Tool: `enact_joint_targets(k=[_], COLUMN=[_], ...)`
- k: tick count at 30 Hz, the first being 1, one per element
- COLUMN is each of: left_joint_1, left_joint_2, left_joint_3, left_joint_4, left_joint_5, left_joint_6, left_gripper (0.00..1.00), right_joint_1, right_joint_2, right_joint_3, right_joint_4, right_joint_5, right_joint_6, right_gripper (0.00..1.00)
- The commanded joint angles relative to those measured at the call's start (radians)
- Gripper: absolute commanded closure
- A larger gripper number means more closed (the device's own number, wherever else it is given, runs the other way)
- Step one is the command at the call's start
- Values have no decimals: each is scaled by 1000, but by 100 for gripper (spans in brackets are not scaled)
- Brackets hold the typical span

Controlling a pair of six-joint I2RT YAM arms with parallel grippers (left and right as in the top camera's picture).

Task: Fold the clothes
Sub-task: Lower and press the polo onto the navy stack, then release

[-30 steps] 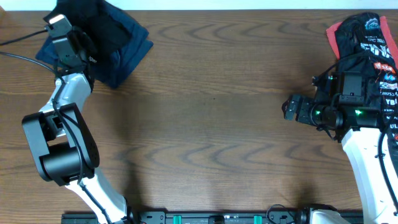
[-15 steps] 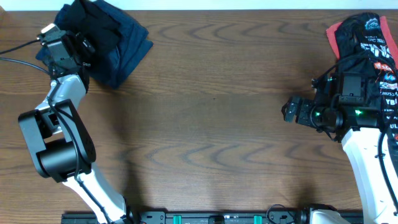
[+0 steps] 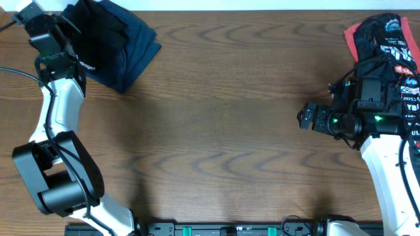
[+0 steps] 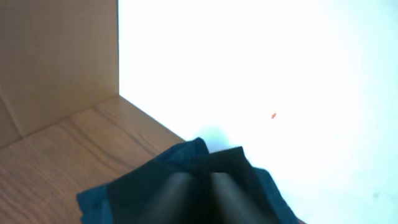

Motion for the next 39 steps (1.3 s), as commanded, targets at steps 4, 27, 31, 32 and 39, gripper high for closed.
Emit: enact_joint_targets(k=[4,27,31,32,39], left_joint_1=[5,-43,-71,-76,-104], left_joint_2=[173,225,247,254,352], left_joint_3=[13,86,86,86,86], left_joint_4=[125,88,83,83,108], left_joint_5=[1,106,106,106,105], left_joint_6=[-13,2,2,2,2], left_gripper=[94,92,91,91,91], right_joint_1=[-9,-7,-7,-7,-7], right_joint_2=[2,2,2,2,2], right_joint_3=[1,1,1,1,1], right_joint_4=[-24,-45,-46,-46,-44], right_joint_5=[3,3,2,2,3], right_joint_6=[-18,-17,-17,-17,-17], right_gripper=[1,1,1,1,1])
